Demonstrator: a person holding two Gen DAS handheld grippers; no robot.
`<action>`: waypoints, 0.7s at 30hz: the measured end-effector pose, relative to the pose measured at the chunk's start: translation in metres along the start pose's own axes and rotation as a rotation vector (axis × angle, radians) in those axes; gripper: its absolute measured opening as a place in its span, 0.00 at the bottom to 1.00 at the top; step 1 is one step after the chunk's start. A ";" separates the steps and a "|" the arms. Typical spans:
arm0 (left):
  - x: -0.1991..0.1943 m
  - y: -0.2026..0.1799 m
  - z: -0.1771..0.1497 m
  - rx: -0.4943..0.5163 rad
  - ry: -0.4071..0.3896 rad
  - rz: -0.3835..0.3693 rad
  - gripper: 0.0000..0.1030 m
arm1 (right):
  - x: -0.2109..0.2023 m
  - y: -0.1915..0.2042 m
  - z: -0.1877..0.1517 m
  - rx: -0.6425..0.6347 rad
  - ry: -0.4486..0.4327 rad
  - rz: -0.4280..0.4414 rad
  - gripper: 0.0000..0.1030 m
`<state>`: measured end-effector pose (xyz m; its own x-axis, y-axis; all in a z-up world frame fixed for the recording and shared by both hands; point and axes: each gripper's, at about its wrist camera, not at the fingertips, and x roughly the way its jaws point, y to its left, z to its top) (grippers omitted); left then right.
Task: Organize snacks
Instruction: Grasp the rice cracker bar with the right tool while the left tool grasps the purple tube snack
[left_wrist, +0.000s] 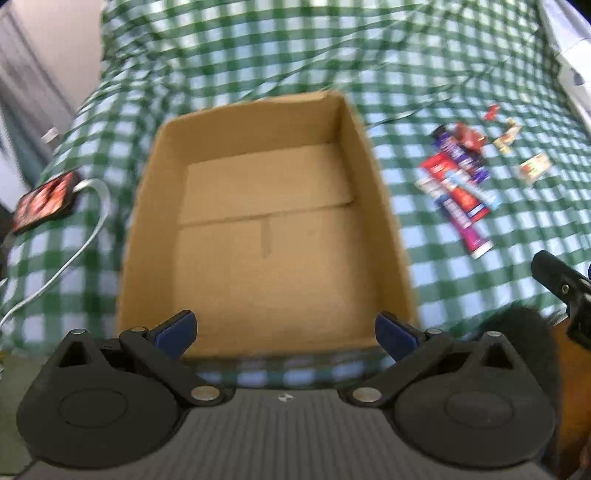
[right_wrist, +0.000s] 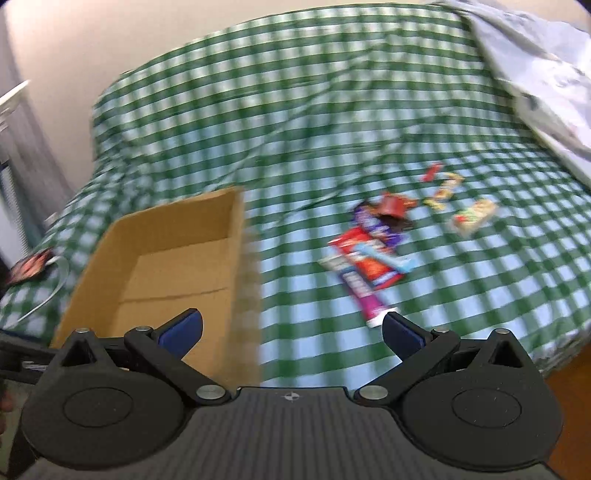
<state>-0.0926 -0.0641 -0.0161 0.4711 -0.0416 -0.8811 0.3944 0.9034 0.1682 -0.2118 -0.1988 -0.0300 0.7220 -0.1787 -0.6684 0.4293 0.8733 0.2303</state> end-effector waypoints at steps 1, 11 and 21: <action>0.002 -0.007 0.008 0.007 -0.003 -0.025 1.00 | 0.003 -0.013 0.004 0.017 -0.009 -0.025 1.00; 0.080 -0.104 0.092 0.018 0.115 -0.212 1.00 | 0.053 -0.148 0.041 0.216 -0.050 -0.264 1.00; 0.219 -0.195 0.123 0.047 0.265 -0.180 1.00 | 0.202 -0.253 0.106 0.429 -0.007 -0.365 1.00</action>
<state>0.0310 -0.3022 -0.1877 0.1706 -0.0807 -0.9820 0.4915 0.8708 0.0138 -0.1170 -0.5042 -0.1481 0.4881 -0.4386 -0.7545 0.8329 0.4923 0.2527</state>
